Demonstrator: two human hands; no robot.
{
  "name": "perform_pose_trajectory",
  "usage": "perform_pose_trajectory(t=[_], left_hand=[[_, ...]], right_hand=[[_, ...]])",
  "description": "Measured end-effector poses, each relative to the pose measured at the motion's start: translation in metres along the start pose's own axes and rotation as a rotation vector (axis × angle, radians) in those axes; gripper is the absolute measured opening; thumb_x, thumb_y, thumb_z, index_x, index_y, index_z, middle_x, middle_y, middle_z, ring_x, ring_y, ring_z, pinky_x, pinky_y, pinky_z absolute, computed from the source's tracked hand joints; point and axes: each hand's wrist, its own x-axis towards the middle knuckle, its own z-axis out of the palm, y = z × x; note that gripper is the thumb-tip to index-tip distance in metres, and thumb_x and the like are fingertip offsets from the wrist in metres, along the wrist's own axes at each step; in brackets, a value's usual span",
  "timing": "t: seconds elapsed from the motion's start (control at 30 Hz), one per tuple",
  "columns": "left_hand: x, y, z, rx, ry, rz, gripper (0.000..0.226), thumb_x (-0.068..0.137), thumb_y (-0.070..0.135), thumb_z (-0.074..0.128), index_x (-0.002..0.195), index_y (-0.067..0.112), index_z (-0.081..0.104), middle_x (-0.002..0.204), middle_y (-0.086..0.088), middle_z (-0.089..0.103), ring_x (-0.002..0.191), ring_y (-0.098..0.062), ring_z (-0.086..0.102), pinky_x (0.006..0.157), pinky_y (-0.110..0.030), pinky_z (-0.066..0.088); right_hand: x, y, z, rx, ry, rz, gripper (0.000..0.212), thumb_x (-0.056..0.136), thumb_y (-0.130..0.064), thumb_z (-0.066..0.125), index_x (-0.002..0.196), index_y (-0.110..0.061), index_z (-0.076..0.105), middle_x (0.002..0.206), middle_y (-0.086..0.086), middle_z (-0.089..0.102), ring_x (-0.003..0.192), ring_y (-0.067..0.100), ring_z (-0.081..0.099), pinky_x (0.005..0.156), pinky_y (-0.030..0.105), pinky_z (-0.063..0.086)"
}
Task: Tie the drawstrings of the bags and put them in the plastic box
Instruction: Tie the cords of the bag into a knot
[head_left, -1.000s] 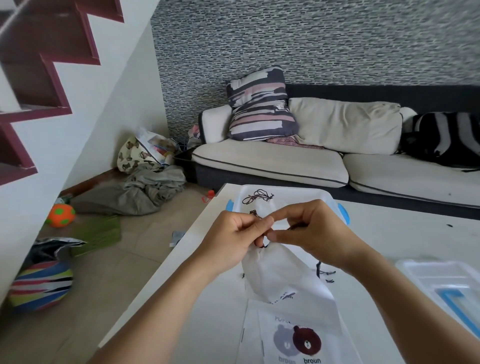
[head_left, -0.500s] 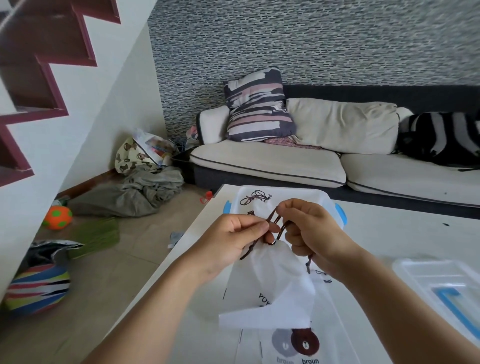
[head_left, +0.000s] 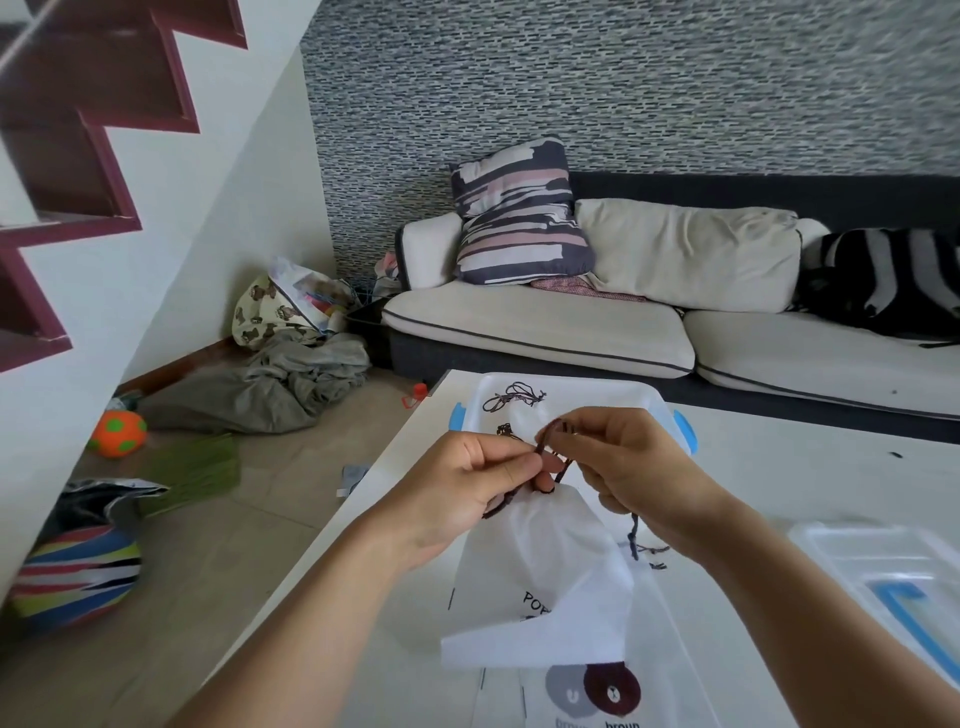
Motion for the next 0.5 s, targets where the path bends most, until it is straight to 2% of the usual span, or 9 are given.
perform_pose_trajectory(t=[0.07,0.1,0.2,0.23,0.33,0.4,0.5], left_hand=[[-0.0002,0.0007,-0.0009,-0.016,-0.001,-0.014,0.023,0.098,0.016,0.059,0.093,0.021,0.08,0.086,0.001,0.073,0.063,-0.012,0.039,0.059,-0.015,0.032],[0.0004,0.0007,-0.0009,-0.026,0.008,-0.027,0.022,0.097,0.016,0.061,0.091,0.021,0.081,0.088,0.0,0.074,0.066,-0.013,0.042,0.063,-0.016,0.035],[0.0025,0.0013,0.0016,-0.121,0.041,-0.081,0.011,0.083,0.02,0.071,0.083,0.021,0.082,0.09,-0.004,0.076,0.089,-0.024,0.052,0.086,-0.03,0.04],[0.0029,0.0012,0.0021,-0.156,0.059,-0.094,0.01,0.079,0.019,0.073,0.083,0.02,0.083,0.089,-0.005,0.077,0.091,-0.024,0.054,0.087,-0.029,0.041],[0.003,0.0036,0.0026,-0.186,0.098,-0.118,0.017,0.084,0.009,0.073,0.098,0.018,0.078,0.088,-0.008,0.078,0.085,-0.018,0.067,0.073,-0.018,0.048],[0.0023,0.0052,0.0034,-0.163,0.08,-0.138,0.021,0.088,0.008,0.071,0.108,0.014,0.072,0.089,-0.006,0.078,0.08,-0.011,0.071,0.068,-0.016,0.05],[0.0027,0.0044,0.0054,-0.07,0.061,-0.152,0.011,0.093,0.011,0.067,0.091,0.013,0.077,0.081,0.001,0.075,0.064,-0.004,0.06,0.061,-0.012,0.044]], right_hand=[[0.0001,0.0008,-0.0024,0.012,0.019,0.0,0.016,0.096,-0.015,0.064,0.085,-0.011,0.075,0.053,-0.002,0.036,0.048,0.013,0.021,0.046,0.026,0.014],[0.0004,0.0012,-0.0031,0.05,0.02,0.007,0.017,0.097,-0.012,0.062,0.085,-0.009,0.074,0.052,-0.003,0.033,0.047,0.012,0.02,0.045,0.025,0.014],[0.001,0.0,-0.0049,0.162,-0.002,0.044,0.02,0.097,-0.005,0.058,0.082,-0.009,0.071,0.054,-0.004,0.028,0.046,0.01,0.019,0.041,0.02,0.015],[0.0009,-0.001,-0.0053,0.178,-0.007,0.053,0.021,0.097,-0.005,0.057,0.081,-0.009,0.07,0.055,-0.004,0.027,0.047,0.01,0.018,0.04,0.02,0.015],[0.0013,-0.0022,-0.0061,0.203,-0.009,0.05,0.018,0.098,-0.004,0.056,0.084,-0.007,0.068,0.055,-0.003,0.027,0.046,0.01,0.019,0.039,0.019,0.015],[0.0013,-0.0009,-0.0066,0.182,-0.004,0.016,0.017,0.098,-0.003,0.056,0.087,-0.007,0.069,0.055,-0.003,0.034,0.045,0.009,0.023,0.04,0.018,0.017],[0.0007,-0.0004,-0.0066,0.116,-0.024,-0.037,0.015,0.099,-0.006,0.057,0.101,-0.009,0.071,0.058,-0.001,0.049,0.044,0.008,0.03,0.04,0.017,0.021]])
